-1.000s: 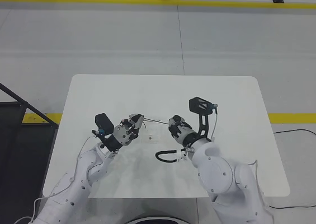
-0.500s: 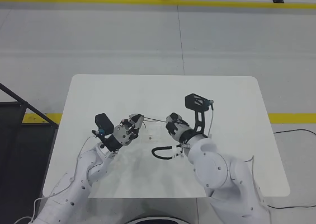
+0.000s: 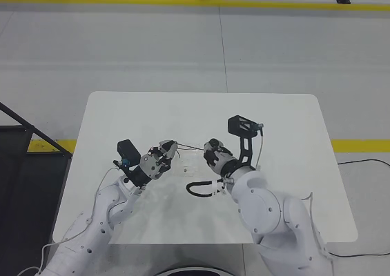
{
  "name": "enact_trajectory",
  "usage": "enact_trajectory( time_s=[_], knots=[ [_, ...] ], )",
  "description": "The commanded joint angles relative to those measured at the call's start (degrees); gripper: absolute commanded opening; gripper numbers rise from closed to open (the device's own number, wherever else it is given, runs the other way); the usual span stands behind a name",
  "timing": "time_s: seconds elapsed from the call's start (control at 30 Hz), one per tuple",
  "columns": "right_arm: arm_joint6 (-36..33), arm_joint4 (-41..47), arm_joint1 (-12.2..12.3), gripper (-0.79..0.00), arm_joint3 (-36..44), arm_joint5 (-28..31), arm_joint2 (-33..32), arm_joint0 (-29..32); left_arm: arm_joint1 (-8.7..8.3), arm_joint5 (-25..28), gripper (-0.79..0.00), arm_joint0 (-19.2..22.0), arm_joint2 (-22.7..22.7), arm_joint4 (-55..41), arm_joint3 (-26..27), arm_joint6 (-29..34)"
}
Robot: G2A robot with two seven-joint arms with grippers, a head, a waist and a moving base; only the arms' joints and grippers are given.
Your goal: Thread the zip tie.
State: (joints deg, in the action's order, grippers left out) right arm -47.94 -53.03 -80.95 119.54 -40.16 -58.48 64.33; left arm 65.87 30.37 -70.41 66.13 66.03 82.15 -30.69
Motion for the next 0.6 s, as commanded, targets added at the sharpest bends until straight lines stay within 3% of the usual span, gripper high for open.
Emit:
enact_trajectory(
  time_s=[0.0,0.57],
  knots=[
    [-0.1,0.1,-0.1,-0.785,-0.3,0.0,0.0,-0.2,0.0,0.0,-0.785,0.0,0.0,0.0,0.0,0.0],
    [-0.4,-0.2,-0.6,-0.785,-1.1,-0.4,0.2,-0.7,0.0,0.0,-0.785,0.0,0.0,0.0,0.0,0.0]
  ],
)
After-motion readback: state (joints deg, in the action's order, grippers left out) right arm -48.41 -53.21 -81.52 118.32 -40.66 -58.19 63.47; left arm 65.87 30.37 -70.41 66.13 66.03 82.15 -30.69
